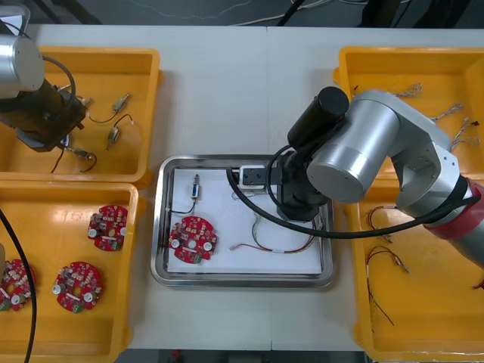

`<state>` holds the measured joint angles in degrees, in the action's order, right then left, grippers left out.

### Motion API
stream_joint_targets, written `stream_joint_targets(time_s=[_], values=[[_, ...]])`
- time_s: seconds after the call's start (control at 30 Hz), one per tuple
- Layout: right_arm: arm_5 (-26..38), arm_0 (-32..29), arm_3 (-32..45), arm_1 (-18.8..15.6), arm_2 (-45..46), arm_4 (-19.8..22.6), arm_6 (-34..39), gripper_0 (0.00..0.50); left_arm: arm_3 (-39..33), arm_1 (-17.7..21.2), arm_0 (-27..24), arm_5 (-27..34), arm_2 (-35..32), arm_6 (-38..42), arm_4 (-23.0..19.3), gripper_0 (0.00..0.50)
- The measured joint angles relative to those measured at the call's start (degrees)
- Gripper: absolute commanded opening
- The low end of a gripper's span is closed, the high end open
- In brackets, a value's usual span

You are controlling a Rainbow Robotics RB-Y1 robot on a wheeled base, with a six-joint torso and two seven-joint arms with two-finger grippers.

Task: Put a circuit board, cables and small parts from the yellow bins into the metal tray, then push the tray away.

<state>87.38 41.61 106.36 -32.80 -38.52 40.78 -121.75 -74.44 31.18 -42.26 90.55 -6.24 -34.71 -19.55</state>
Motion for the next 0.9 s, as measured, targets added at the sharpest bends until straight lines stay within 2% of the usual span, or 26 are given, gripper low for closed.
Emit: stream_joint_targets(time_s=[0.17,0.23,0.3,0.5,0.6,0.67,0.83,0.9], values=[[4.3,0.0,1.3,0.0,4.1,2.4,0.0,0.491,1.3,0.0,-0.1,0.0,-0.1,0.0,0.0,0.473],[6.7,0.0,1.7,0.1,6.3,2.9,0.1,0.491,1.9,-0.1,-0.1,0.0,-0.1,0.0,0.0,0.5],[9.3,0.0,2.5,0.3,8.4,3.0,0.9,0.49,2.6,-0.1,-0.1,0.0,-0.3,0.0,0.0,0.5],[17.7,0.0,5.9,1.1,14.5,2.9,13.2,0.491,3.4,-0.2,-0.1,-0.1,-2.6,0.0,0.0,0.5],[21.8,0.0,7.6,1.4,17.3,2.8,15.5,0.491,3.5,-0.3,-0.1,0.0,-3.8,0.0,0.0,0.5],[22.3,0.0,8.6,1.4,19.1,2.8,16.3,0.491,3.5,-0.3,-0.1,0.2,-4.2,0.0,0.0,0.5],[22.4,0.0,10.3,1.4,23.9,2.8,25.4,0.491,3.5,-0.3,-0.1,0.7,-4.3,0.0,0.0,0.5],[22.4,0.0,10.4,1.4,25.8,2.8,26.8,0.49,3.5,-0.3,-0.1,0.8,-4.3,0.0,0.0,0.5]])
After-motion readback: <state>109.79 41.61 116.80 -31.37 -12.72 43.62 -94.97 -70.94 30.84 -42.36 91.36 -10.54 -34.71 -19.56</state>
